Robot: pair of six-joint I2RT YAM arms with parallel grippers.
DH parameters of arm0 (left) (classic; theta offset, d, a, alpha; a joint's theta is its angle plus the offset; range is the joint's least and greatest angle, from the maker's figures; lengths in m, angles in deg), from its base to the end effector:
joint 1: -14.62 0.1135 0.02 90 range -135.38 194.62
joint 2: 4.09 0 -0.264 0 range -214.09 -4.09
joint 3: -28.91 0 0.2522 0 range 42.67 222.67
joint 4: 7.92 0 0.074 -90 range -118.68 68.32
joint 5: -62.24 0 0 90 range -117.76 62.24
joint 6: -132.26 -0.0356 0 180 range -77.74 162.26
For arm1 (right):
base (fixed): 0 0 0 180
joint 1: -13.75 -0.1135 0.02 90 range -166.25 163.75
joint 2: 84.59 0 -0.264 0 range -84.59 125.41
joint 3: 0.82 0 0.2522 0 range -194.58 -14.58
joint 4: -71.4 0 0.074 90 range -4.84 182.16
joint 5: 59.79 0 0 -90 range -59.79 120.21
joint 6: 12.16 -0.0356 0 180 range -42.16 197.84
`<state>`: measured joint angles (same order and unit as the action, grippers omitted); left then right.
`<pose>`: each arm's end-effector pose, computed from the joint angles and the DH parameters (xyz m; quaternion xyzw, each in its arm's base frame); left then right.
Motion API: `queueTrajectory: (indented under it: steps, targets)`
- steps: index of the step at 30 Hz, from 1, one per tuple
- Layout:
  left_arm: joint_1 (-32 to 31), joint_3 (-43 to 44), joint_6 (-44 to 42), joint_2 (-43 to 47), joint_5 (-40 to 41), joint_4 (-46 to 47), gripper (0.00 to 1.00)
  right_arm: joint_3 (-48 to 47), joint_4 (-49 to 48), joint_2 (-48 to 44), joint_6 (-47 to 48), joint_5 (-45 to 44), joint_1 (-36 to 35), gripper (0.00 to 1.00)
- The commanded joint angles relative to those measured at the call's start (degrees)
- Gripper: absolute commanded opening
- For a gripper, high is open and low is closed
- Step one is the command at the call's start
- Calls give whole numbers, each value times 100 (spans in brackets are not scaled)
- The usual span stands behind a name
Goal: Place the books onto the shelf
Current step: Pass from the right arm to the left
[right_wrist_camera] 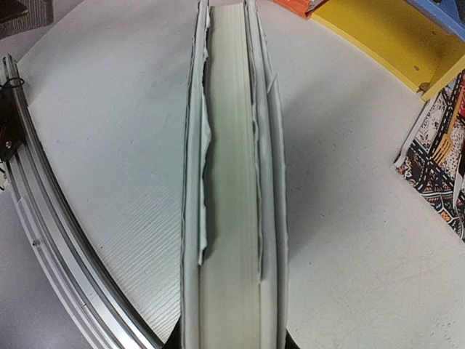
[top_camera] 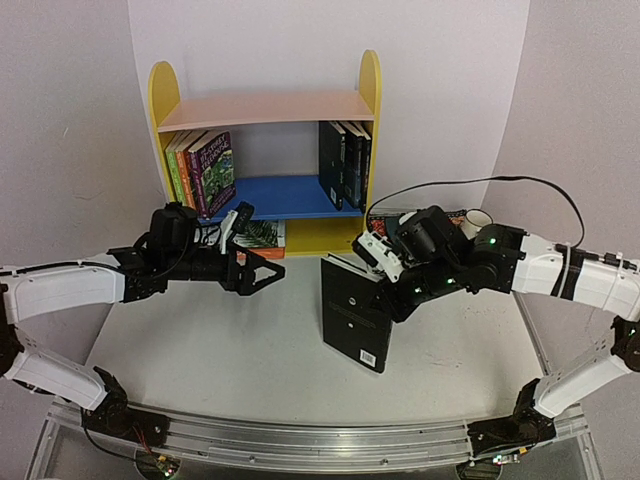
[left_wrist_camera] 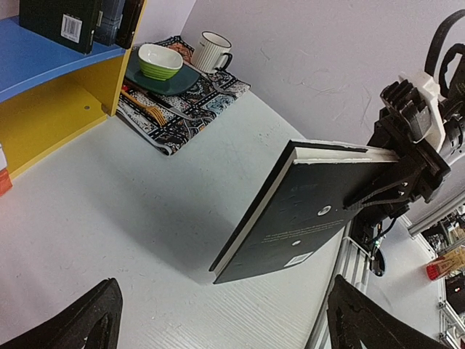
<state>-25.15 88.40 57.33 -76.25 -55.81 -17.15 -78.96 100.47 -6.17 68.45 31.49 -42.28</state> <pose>0.2068 -0.1939 0.2702 0.3045 0.7562 -0.4284 0.3897 0.1752 0.2615 0.3172 -0.3469 0.7904 0.2809 0.4196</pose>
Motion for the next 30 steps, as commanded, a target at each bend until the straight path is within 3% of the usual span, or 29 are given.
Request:
queueTrajectory:
  steps: [1, 8, 16, 30]
  targets:
    - [201, 263, 202, -11, -418, 643, 100, -294, -82, -528, -177, 167, 135, 0]
    - [278, 415, 196, -101, -1109, 781, 100, -411, 251, -835, -191, 778, 437, 0]
    - [277, 742, 141, -347, -1986, 926, 100, -1269, 886, -845, -125, 1668, 501, 0]
    - [65, 973, 87, -572, -3412, 1049, 99, -2328, 917, -235, -309, 3042, 506, 0]
